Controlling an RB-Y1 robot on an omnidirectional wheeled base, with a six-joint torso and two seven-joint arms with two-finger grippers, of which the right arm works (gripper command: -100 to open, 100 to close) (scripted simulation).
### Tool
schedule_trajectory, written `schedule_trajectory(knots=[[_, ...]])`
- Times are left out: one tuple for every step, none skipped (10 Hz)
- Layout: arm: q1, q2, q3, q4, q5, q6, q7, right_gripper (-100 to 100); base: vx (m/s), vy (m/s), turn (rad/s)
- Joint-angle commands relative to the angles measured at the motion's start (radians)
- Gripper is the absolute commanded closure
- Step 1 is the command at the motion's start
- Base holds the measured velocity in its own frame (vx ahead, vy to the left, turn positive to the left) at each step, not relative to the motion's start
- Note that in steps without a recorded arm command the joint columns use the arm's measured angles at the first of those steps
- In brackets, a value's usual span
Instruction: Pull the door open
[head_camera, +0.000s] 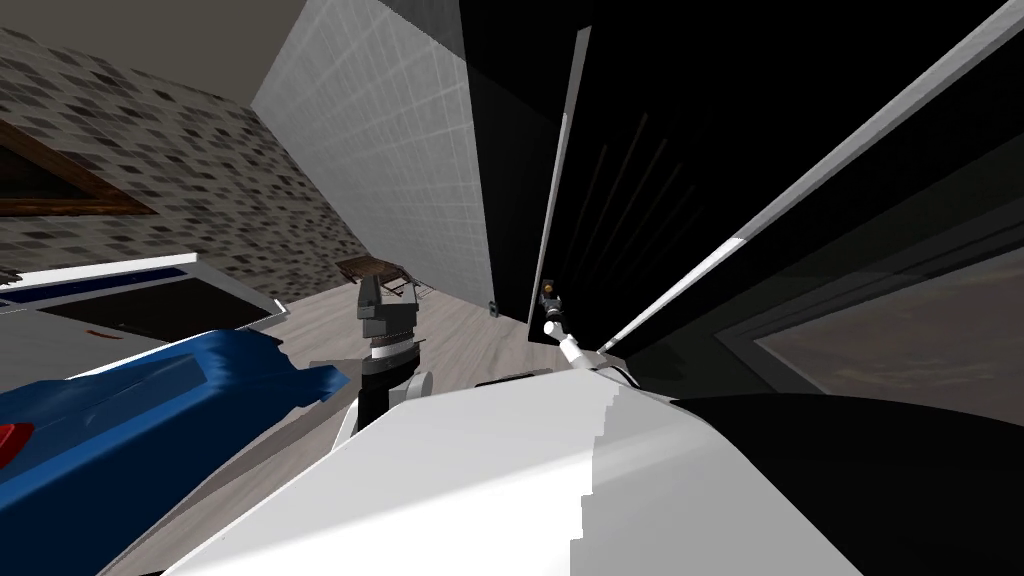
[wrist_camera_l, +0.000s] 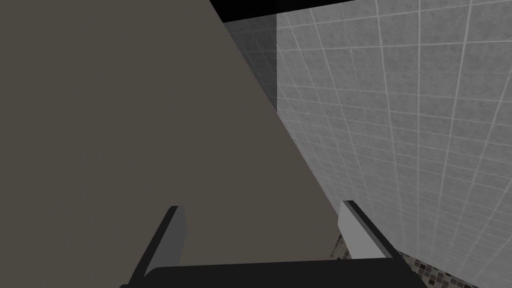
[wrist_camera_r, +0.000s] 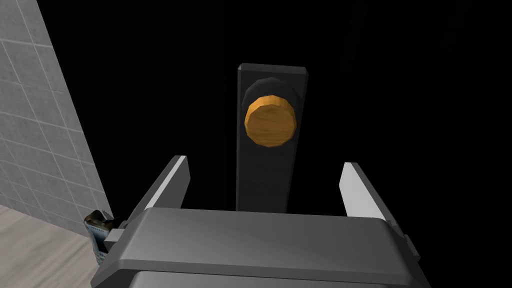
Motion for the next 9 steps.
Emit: schedule_trajectory(knots=[[0.029, -0.011, -0.006, -0.030, -0.003, 0.006, -0.008, -100, 0.163, 0.018, 0.043], [0.029, -0.011, -0.006, -0.030, -0.003, 0.006, -0.008, -100, 0.081, 0.008, -0.034], [0.042, -0.055, -0.015, -0.024, -0.012, 0.003, -0.044, -100, 0.133, 0.011, 0.198], [0.047, -0.069, -0.018, -0.022, -0.015, 0.002, -0.056, -100, 0.178, -0.009, 0.169], [0.051, -0.083, -0.021, -0.021, -0.017, 0.002, -0.067, -100, 0.131, -0.002, 0.074], [0.058, -0.106, -0.026, -0.018, -0.022, 0.000, -0.086, -100, 0.134, -0.010, 0.122], [0.064, -0.123, -0.029, -0.015, -0.025, -0.001, -0.100, -100, 0.144, -0.002, 0.148], [0.062, -0.112, -0.028, -0.022, -0.024, 0.002, -0.087, -100, 0.061, -0.001, 0.024], [0.062, -0.112, -0.028, -0.022, -0.024, 0.002, -0.087, 100, -0.008, -0.005, -0.040]])
